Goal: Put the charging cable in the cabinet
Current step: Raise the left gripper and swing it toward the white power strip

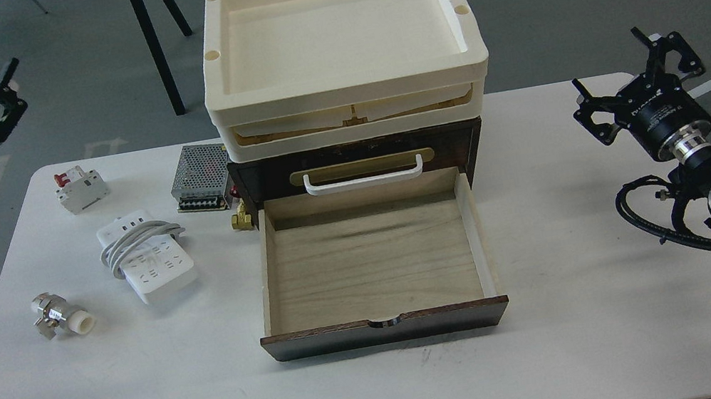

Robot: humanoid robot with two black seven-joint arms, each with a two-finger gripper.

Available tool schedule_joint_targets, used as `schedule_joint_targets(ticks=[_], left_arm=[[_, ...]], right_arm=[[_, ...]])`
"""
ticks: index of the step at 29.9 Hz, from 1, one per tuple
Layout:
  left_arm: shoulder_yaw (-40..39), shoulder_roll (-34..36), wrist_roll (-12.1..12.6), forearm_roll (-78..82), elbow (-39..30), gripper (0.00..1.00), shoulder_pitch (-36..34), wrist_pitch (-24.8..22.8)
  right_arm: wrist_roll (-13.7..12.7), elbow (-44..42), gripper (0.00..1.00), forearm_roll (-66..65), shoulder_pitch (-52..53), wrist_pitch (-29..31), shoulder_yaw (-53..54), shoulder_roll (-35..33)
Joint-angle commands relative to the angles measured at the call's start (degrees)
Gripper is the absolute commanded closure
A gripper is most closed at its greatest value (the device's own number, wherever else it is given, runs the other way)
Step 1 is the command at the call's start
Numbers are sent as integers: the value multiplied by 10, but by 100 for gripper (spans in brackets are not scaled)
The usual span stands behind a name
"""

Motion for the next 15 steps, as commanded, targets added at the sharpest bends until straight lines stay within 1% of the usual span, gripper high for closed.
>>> schedule_joint_targets(ticks=[1, 5, 7, 11, 13, 15], left_arm=[[-1, 49, -2, 195, -22, 1, -59, 0], [0, 64, -6, 389, -69, 1, -100, 0], [1, 64, -15, 494, -106, 1, -101, 0], [2, 54, -18, 676, -153, 1, -95, 0], [14, 41, -18, 733, -157, 1, -93, 0], [44, 19, -18, 789, -157, 1, -94, 0]], right_arm=[[0, 2, 0, 0, -2, 0, 1, 0], [0, 2, 0, -1, -2, 0, 1, 0], [0, 2, 0, 0, -2, 0, 0, 0], [0, 3, 0, -1, -2, 0, -2, 0], [0, 6, 0, -1, -2, 0, -8, 0], [0, 10, 0, -1, -3, 0, -9, 0]])
